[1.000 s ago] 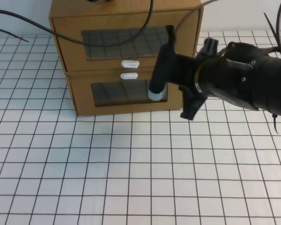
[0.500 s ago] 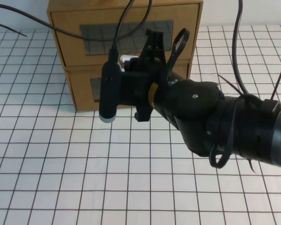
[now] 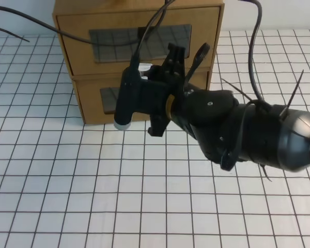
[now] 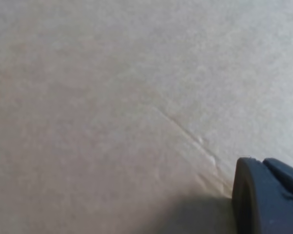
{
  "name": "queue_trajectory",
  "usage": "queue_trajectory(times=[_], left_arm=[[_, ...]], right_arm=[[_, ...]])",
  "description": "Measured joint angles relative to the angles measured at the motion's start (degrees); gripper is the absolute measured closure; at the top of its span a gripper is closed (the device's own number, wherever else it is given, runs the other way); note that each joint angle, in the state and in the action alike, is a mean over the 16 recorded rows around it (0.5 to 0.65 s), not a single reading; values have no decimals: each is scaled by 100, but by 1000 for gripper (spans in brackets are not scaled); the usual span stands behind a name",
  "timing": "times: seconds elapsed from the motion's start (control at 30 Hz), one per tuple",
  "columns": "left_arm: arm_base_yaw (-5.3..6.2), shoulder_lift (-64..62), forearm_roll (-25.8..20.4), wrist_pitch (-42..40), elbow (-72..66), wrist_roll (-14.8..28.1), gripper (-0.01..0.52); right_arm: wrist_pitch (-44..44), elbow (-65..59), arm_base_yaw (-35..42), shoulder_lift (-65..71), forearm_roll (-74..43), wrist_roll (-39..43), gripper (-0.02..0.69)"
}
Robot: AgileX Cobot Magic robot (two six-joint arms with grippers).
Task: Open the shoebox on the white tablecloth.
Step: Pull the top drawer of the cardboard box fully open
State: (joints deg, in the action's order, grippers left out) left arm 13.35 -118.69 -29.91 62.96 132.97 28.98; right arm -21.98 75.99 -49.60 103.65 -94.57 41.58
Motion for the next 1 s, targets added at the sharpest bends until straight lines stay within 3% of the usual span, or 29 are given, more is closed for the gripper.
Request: queue_trajectory(times=[0.43, 1.0], left_arm=[[0, 17, -11, 179, 18, -38, 516], [0, 17, -111, 195, 18, -79, 516]], right_arm=[[217, 445, 162, 435, -48, 101, 434], [373, 712, 402, 724, -93, -91, 440]])
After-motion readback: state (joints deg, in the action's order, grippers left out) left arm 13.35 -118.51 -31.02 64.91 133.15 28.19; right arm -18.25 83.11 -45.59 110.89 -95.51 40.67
